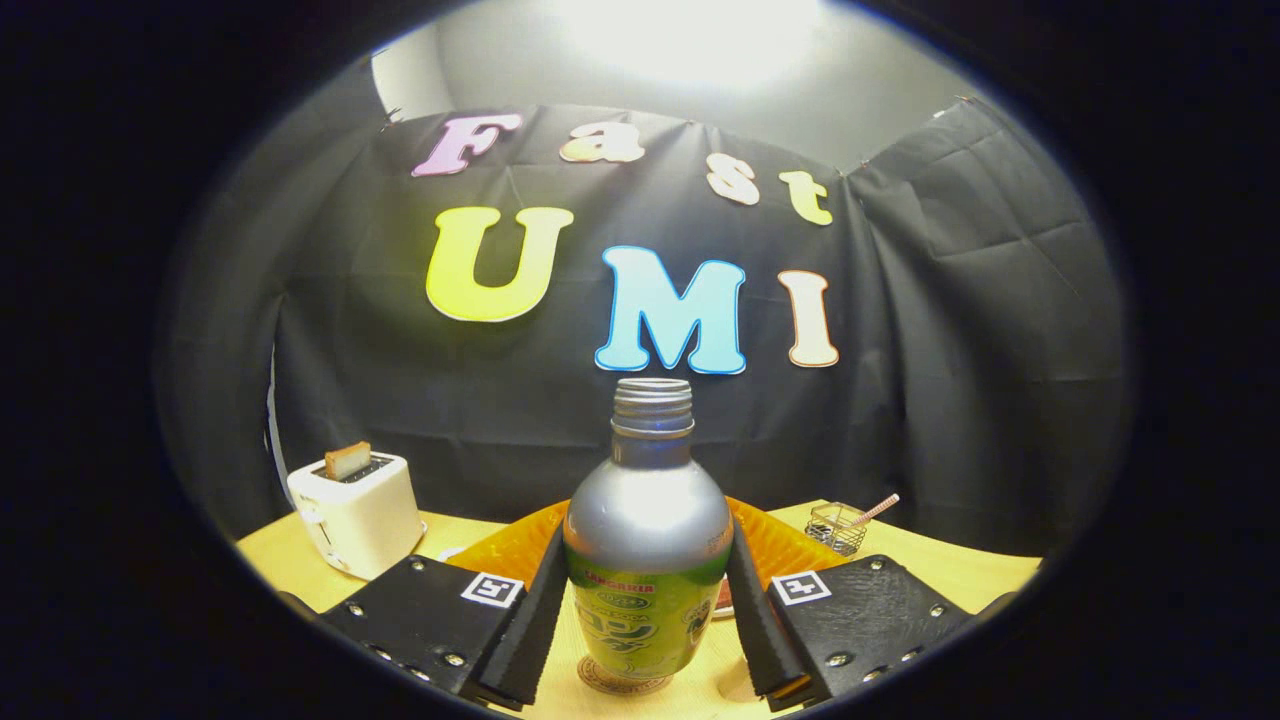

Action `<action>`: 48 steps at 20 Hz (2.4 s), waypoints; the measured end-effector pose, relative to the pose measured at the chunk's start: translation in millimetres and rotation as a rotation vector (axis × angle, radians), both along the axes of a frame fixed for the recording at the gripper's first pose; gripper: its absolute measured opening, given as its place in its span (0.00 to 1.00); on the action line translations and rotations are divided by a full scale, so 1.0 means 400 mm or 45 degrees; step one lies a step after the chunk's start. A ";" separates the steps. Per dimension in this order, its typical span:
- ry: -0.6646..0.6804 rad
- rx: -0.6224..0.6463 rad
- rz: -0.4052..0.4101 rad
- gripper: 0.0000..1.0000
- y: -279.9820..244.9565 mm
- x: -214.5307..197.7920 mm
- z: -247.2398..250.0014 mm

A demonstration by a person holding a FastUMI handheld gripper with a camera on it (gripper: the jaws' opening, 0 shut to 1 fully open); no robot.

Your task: Take the bottle from table, then pour the juice into the cup, finally place the bottle on the coaster

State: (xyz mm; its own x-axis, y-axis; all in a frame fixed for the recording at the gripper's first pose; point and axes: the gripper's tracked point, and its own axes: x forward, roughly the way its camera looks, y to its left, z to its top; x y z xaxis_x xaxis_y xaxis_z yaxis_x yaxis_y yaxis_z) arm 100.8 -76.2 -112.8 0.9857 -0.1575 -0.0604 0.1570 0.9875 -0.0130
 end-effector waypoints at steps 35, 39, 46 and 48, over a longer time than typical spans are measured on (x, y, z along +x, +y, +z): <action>0.181 0.015 0.047 0.76 0.038 0.133 -0.306; 0.203 0.030 0.054 0.76 0.042 0.133 -0.338; 0.140 0.037 0.054 0.76 0.042 0.122 -0.337; 0.140 0.034 0.045 0.77 0.036 0.120 -0.342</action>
